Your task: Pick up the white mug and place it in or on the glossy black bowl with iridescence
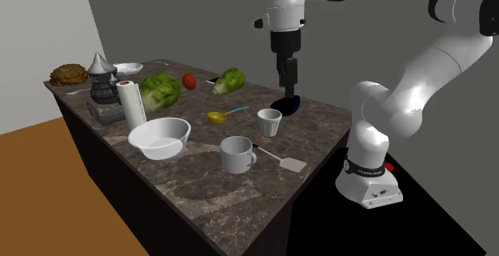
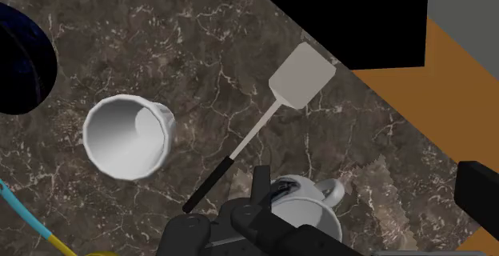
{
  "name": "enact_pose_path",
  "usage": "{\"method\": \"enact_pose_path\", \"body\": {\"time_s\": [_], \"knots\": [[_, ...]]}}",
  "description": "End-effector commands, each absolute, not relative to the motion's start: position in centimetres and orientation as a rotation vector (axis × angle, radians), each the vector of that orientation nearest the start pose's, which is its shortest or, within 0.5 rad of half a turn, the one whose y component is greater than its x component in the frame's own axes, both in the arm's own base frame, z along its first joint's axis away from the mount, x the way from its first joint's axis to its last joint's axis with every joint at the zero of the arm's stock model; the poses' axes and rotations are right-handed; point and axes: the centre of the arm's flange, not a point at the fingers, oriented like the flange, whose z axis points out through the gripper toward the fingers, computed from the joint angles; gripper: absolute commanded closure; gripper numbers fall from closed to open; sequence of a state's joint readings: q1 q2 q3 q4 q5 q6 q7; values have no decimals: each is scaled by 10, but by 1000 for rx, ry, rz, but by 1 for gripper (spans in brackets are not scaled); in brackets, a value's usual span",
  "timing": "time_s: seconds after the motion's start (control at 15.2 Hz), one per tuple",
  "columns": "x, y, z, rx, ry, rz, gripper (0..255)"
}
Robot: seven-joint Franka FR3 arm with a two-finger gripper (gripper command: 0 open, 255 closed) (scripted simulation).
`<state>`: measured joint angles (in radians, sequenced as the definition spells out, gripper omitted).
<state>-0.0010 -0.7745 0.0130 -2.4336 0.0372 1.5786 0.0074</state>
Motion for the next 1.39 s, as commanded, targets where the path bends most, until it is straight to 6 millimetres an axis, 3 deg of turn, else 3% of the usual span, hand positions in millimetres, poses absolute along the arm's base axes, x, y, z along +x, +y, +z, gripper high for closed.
{"method": "enact_pose_path", "body": {"time_s": [0.0,1.12,1.32], "knots": [[307,8,551,-3112,2,126,0],[417,-53,382,-3088,49,-133,0],[423,-55,364,-3087,51,-144,0]]}}
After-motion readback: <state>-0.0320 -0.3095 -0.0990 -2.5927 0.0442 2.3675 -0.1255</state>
